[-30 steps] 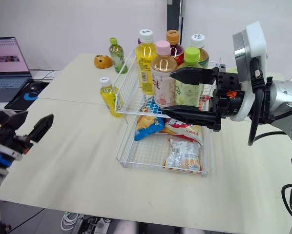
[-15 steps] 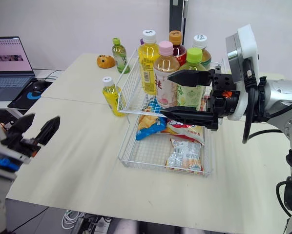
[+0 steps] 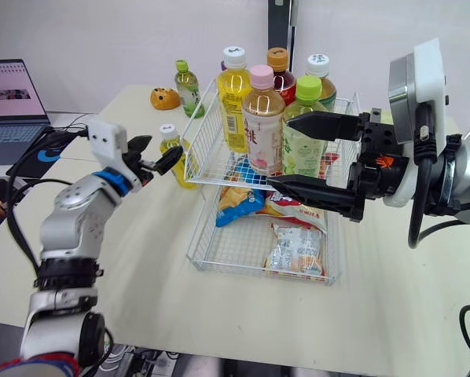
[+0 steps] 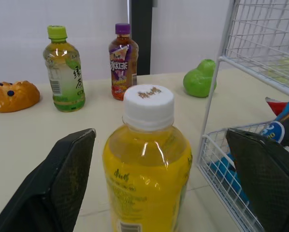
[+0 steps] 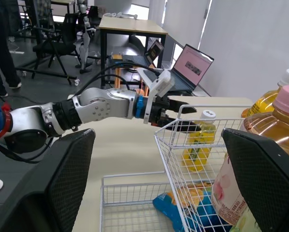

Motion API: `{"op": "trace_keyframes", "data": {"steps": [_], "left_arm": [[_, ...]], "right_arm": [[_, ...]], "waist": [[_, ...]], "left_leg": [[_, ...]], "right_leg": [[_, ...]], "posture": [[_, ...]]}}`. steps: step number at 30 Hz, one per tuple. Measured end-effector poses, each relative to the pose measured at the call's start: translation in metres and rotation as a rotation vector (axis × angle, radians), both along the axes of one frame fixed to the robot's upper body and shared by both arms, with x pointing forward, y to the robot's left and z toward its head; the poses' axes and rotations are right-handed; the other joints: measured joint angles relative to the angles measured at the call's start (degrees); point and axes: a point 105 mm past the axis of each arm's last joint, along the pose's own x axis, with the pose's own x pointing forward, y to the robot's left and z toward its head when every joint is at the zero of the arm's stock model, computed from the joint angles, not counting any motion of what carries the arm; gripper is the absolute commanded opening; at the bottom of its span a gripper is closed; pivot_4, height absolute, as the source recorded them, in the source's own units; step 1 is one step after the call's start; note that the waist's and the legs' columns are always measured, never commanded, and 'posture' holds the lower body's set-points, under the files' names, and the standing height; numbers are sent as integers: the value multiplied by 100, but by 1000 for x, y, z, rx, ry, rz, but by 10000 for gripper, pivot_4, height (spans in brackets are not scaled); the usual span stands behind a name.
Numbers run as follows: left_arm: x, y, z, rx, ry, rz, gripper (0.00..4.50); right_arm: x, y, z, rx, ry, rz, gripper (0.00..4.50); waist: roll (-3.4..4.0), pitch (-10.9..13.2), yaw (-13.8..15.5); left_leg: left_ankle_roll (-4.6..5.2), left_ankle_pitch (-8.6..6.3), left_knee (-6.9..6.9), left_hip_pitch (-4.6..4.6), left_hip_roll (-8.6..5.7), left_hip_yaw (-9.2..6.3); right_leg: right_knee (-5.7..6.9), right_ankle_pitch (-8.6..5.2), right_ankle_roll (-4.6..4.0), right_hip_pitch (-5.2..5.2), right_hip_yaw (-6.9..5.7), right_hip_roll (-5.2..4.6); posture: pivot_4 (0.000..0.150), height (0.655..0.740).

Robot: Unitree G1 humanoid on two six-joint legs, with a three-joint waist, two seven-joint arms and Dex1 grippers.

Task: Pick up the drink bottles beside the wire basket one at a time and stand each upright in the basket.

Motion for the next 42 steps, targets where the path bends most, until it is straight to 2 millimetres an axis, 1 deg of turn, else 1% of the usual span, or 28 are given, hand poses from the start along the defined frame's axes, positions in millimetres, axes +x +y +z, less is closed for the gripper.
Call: {"op": "trace_keyframes", "data": {"steps": [3, 5, 6, 8, 11, 15, 16, 17, 22, 29, 31, 33, 35, 36, 38, 40, 42], "left_arm": [[10, -3, 5, 13, -20, 6, 44602], [15, -7, 4, 20, -22, 3, 44602], [17, -9, 2, 18, -18, 1, 42849], [19, -9, -2, 24, -9, 0, 38666], [23, -10, -4, 17, -7, -5, 30172], [27, -13, 2, 10, -28, -7, 16865], [28, -13, 2, 14, -31, -5, 14185], [28, -13, 2, 15, -33, -6, 13641], [28, -14, 2, 22, -35, -17, 13647], [26, -8, 3, 29, -28, -9, 13647], [24, -4, 5, 33, -20, -1, 13647], [20, 6, 10, 46, -17, 13, 13647], [16, 15, 20, 44, -28, 20, 13647], [12, 22, 30, 48, -40, 24, 13647], [6, 30, 47, 52, -64, 25, 13647], [0, 36, 67, 57, -89, 19, 13647], [-8, 39, 90, 65, -114, -7, 13647]], "right_arm": [[-2, -1, 1, 2, -2, -15, 45000], [-4, -1, 3, 4, -4, -17, 45000], [-4, -2, 3, 5, -5, -21, 45000], [-5, -3, 5, 4, -11, -33, 45000], [-5, -3, 3, 5, 6, -39, 45000], [-6, -4, 3, 0, 9, -43, 45000], [-6, -4, 3, -1, 9, -45, 45000], [-6, -4, 3, -2, 8, -49, 45000], [-5, -4, 3, 0, 7, -56, 45000], [-5, -5, 4, 8, -4, -58, 45000], [-5, -5, 4, 9, -7, -54, 45000], [-4, -5, 5, 8, -12, -52, 45000], [-3, -6, 5, 10, -22, -59, 45000], [-2, -7, 6, 13, -25, -58, 45000], [-1, -7, 6, 13, -27, -54, 45000], [2, -7, 5, 12, -28, -59, 45000], [3, -7, 4, 13, -22, -53, 45000]], "waist": [[0, 0, -6], [0, 0, -3], [0, 0, -3], [0, 0, -7], [0, 0, 1], [0, 0, 14], [0, 0, 12], [0, 0, 12], [0, 0, 18], [0, 0, 2], [-1, 1, -13], [-1, 4, -45], [-3, 6, -59], [-3, 7, -68], [-3, 7, -72], [-4, 7, -71], [-6, 9, -73]], "left_leg": [[-2, 1, -1, 0, 0, 1], [-7, 4, -1, 0, 0, 1], [-17, 10, -1, 0, 0, 1], [-17, 10, -2, 0, 0, 1], [-17, 10, -1, 0, 1, 0], [-17, 10, 0, -2, -1, 1], [-18, 10, -1, -2, 0, 1], [-19, 11, -1, -3, 0, 1], [-20, 12, 0, -3, 0, 0], [-21, 12, -1, -3, 1, 0], [-21, 12, -2, -3, 1, 0], [-22, 12, -3, -5, 2, 0], [-22, 13, -3, -10, 3, -1], [-22, 13, -3, -11, 3, -1], [-22, 13, -2, -12, 2, -1], [-22, 13, -2, -14, 2, -2], [-22, 13, -2, -16, 2, -3]], "right_leg": [[0, 0, 0, 0, 0, 0], [-1, 0, 0, 0, 0, 0], [-3, 0, 1, 0, 0, 0], [-3, 0, 1, 0, 1, 0], [-3, 0, 1, 0, -1, 0], [-5, -1, 1, 0, -1, -1], [-6, -1, 1, 0, -1, -1], [-7, -1, 1, 0, -1, -1], [-8, -1, 1, 0, -1, 0], [-8, -1, 1, 0, -1, 0], [-8, -1, 1, -1, -1, 0], [-8, -1, 1, -3, -1, 1], [-8, -1, 1, -7, -3, 1], [-10, -1, 1, -7, -3, 1], [-12, -1, 1, -7, -3, 0], [-14, -1, 1, -7, -5, 0], [-17, -1, 1, -7, -7, 0]], "posture": [[1500, 7400], [1500, 7400], [1500, 7400], [1500, 7400], [1500, 7400], [1500, 7400], [1500, 7400], [1500, 7400], [1500, 7400], [1500, 7400], [1500, 7400], [1500, 7400], [1500, 7400], [1500, 7400], [1500, 7400], [1500, 7400], [1500, 7400]]}}
